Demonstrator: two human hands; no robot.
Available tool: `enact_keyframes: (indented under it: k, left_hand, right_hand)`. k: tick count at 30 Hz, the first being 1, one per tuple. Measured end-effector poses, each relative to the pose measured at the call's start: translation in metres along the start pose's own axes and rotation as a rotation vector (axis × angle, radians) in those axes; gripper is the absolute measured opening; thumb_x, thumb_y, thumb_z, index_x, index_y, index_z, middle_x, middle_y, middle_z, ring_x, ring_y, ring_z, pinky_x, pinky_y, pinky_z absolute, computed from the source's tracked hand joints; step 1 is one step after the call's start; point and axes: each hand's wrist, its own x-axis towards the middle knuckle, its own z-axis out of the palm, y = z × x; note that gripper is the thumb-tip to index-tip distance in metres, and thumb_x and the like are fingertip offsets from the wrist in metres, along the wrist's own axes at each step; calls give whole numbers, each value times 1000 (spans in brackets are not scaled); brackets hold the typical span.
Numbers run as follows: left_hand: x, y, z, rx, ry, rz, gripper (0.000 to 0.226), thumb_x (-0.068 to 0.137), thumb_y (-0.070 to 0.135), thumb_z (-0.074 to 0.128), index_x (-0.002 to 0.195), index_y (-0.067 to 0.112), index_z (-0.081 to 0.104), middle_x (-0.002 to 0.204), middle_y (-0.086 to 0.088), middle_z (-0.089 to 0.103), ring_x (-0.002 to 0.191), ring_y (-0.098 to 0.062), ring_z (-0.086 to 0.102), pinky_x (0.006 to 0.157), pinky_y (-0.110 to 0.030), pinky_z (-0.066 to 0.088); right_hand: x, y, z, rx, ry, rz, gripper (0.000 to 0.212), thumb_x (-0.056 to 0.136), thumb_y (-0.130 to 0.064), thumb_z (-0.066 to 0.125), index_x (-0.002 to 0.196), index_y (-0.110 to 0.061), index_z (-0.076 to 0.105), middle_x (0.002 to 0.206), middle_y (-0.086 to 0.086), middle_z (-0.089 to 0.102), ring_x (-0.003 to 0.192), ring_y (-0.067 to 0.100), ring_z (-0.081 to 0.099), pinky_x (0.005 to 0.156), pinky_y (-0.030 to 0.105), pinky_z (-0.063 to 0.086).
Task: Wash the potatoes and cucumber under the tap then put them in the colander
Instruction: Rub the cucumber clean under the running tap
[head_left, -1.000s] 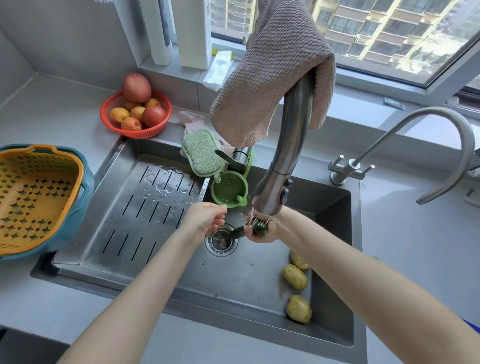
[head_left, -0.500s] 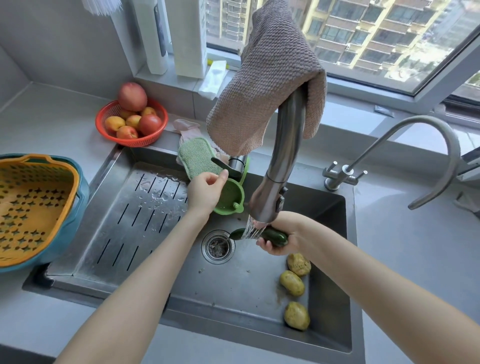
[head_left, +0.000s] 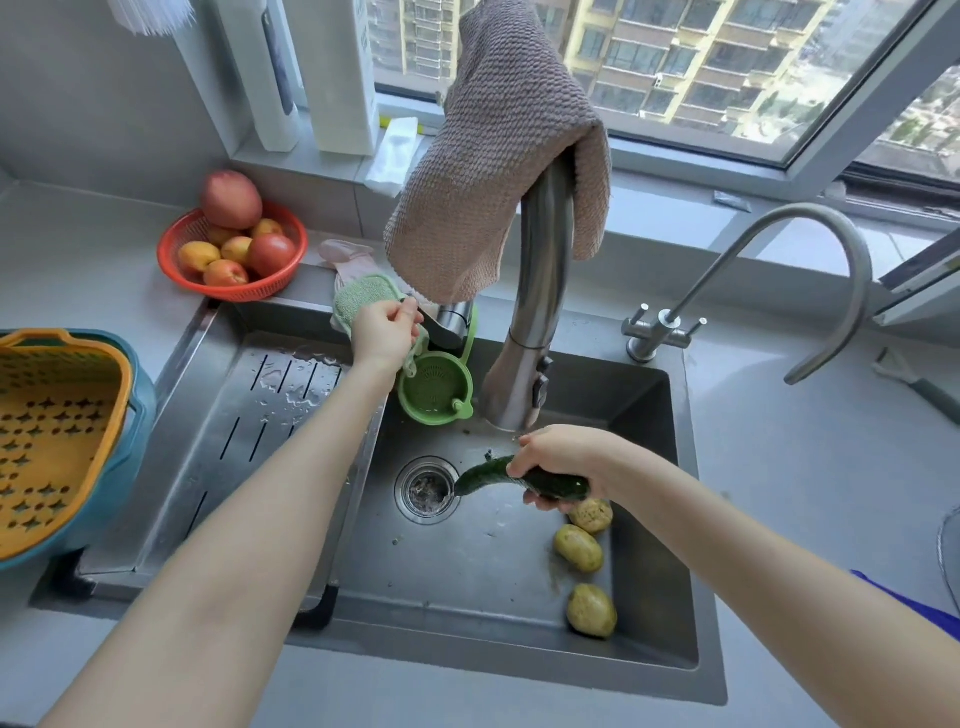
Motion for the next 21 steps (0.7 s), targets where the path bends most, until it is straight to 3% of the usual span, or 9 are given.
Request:
enact_keyframes:
  k: [2,4,7,10,13,17,21]
  left_hand:
    - [-14,-4,-1,136,-173,18,20,93,13,51,78,10,63,70,-4,60,66,-18,55,69,-31,47]
    - [-37,-10,-4,446,-439,109,14,89,14,57,97,12,68,92,-6,67,88,-22,62,81,-30,48]
    - [-71,-20,-6,726,-768,255,42,83,20,65,125,20,60,128,0,60,118,-17,55,95,-26,41]
    - [-88,-35,0,842,-936,398,62,78,28,69,136,29,48,140,8,49,130,-12,43,106,-30,36]
    - [-99,-44,10,836,-954,463,57,78,27,70,132,28,52,129,5,55,120,-13,49,100,-33,42]
    - [-112,-45,15,687,-888,490,23,81,19,69,102,18,61,94,2,63,92,-20,58,80,-33,45]
    - [-125,-38,16,932,-659,634,25,79,30,69,101,20,62,94,4,67,91,-20,59,67,-28,40]
  right_hand:
    - [-5,4,2,-102,24,-19,35,90,-12,56,122,3,50,83,15,60,50,16,56,45,23,41]
    - [-11,10,3,-184,52,-49,37,86,-15,61,118,3,58,84,14,64,49,17,59,56,31,49]
    - [-26,24,5,-285,101,-128,46,80,-18,67,124,-7,59,88,8,70,48,14,64,66,34,57]
    - [-47,37,5,-380,149,-227,66,76,-22,72,139,-23,49,104,4,71,65,14,69,75,35,60]
    - [-69,51,0,-540,229,-350,67,75,-29,73,137,-33,50,110,-4,70,88,13,65,87,35,54]
    - [-92,76,-12,-368,188,-430,62,76,-22,75,131,-40,52,103,-12,68,89,7,65,86,23,52]
    - [-56,114,-15,-695,351,-325,62,82,-24,67,136,-42,43,122,-10,62,107,17,59,86,32,51]
